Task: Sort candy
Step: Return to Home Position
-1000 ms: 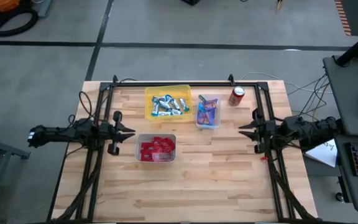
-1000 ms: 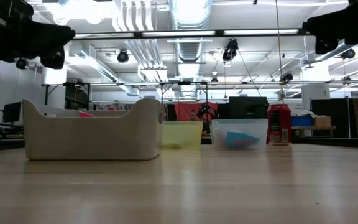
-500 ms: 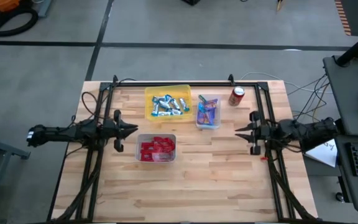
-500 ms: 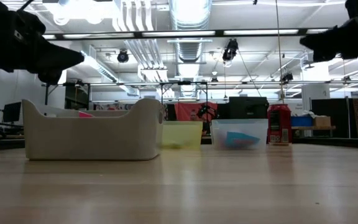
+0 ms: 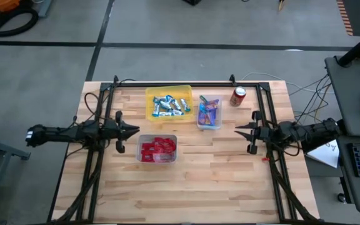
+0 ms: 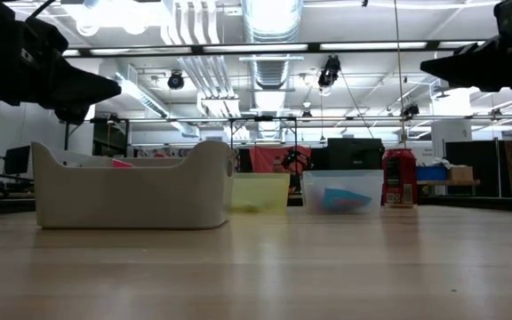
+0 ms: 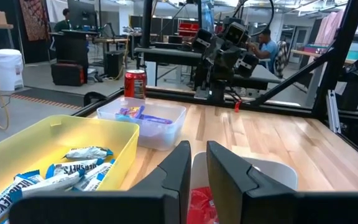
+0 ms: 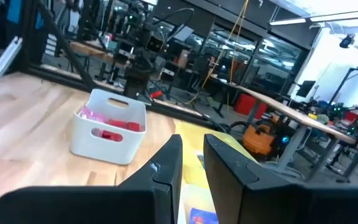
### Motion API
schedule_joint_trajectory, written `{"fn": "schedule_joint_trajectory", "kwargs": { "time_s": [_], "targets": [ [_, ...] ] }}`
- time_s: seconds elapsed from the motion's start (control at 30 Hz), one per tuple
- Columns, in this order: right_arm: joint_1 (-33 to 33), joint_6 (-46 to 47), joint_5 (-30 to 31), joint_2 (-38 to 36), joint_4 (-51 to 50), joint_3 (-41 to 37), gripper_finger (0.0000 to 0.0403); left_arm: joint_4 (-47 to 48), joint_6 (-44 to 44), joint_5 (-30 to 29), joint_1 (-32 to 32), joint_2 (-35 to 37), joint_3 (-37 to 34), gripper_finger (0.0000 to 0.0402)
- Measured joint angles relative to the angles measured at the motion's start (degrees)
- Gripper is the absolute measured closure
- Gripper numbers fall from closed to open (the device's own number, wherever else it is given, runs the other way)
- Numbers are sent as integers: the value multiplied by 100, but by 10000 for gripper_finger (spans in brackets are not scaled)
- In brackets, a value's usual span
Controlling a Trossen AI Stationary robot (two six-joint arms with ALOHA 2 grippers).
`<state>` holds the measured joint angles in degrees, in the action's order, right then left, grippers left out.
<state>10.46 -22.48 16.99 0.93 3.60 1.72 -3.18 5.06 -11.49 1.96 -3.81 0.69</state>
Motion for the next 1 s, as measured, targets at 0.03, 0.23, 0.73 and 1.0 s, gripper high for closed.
{"fn": "schedule_joint_trajectory", "kwargs": {
  "time_s": [0.03, 0.23, 0.73, 1.0],
  "targets": [
    [0, 54, -2, -8, 17, 2, 344, 2, 0, 0, 0, -11, 0, 365],
    [-2, 1356, 28, -3, -15, -7, 346, 3, -2, 0, 0, -78, 0, 365],
    [-526, 2912, 635, -83, 7, -98, 346, -11, -2, 0, 0, -221, 2, 365],
    [-822, 2170, -928, -87, -100, -101, 346, -23, -2, 0, 0, -228, 2, 365]
  ]
}}
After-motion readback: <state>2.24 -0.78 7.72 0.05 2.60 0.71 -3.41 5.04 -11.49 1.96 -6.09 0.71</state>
